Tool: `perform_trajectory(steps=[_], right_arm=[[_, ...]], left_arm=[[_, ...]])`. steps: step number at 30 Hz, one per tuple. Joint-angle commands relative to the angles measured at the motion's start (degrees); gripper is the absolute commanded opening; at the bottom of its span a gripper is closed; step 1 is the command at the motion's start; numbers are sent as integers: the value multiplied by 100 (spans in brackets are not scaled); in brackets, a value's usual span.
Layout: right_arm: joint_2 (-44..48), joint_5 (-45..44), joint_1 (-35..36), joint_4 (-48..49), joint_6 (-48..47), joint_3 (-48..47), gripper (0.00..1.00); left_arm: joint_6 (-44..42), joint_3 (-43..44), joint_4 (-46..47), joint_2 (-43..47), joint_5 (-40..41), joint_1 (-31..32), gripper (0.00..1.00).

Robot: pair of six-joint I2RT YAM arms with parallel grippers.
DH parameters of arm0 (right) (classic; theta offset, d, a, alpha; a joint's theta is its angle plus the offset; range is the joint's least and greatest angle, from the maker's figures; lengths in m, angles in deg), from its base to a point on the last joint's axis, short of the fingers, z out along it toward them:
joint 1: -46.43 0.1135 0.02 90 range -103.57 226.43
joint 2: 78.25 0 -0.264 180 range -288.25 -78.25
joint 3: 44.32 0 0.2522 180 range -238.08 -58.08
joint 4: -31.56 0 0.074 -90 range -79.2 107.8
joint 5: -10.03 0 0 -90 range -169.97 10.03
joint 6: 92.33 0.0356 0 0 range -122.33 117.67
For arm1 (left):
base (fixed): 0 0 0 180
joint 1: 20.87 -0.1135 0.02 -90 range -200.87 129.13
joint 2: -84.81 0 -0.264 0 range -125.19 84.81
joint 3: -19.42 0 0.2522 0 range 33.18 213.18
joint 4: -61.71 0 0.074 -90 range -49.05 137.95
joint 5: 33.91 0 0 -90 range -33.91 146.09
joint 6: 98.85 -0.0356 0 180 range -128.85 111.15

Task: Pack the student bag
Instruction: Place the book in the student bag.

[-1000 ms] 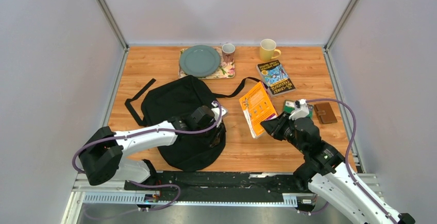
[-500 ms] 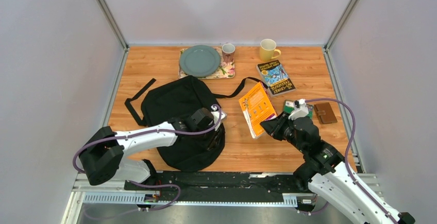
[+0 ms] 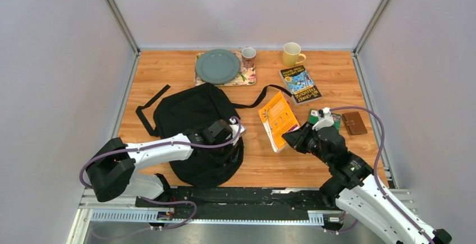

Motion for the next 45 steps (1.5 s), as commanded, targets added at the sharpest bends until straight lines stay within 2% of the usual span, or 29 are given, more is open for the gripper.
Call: perform_trajectory(steps=[1,5,9,12,15,20,21,23,27,31,38,42,45], right_arm=[[-51,128,1,382,-27,-244,0],[-252,251,1,67,-89,-472,0],[-332,251,-7,-486,-142,-675,0],[-140,496,-7,-619,-89,-762,0],[71,866,-7,-576,86,-859,0],[72,1631,-7,-558,315,-1009,0],[142,1631,1,-680,289,-1079,0],[335,1080,-7,-1188,227,-1280,0],[968,1192,-7,-743,209,-1149,0],[793,1936,-8,-804,192,-1167,0],[617,2518,10,-989,324,-667,0],[389,2879,10,-621,482,-298,0],[48,3257,28,143,754,36,0]], left_arm=[[-124,385,-273,152,301,30,0],[-448,1219,-571,65,785,-14,0],[-879,2851,-1238,-234,1093,-155,0],[-1064,3582,-1442,-393,1102,-348,0],[-1275,3944,-1687,-533,1102,-462,0],[-1319,3841,-1776,-577,1146,-471,0],[-1311,3805,-1741,-551,1163,-480,0],[-1276,3735,-1732,-525,1181,-489,0],[-1258,3621,-1574,-463,1155,-498,0],[-1249,3734,-1618,-594,1111,-533,0],[-1249,4050,-1679,-736,1023,-559,0],[-1275,4244,-1776,-788,909,-568,0],[-1240,4359,-1776,-841,838,-586,0]])
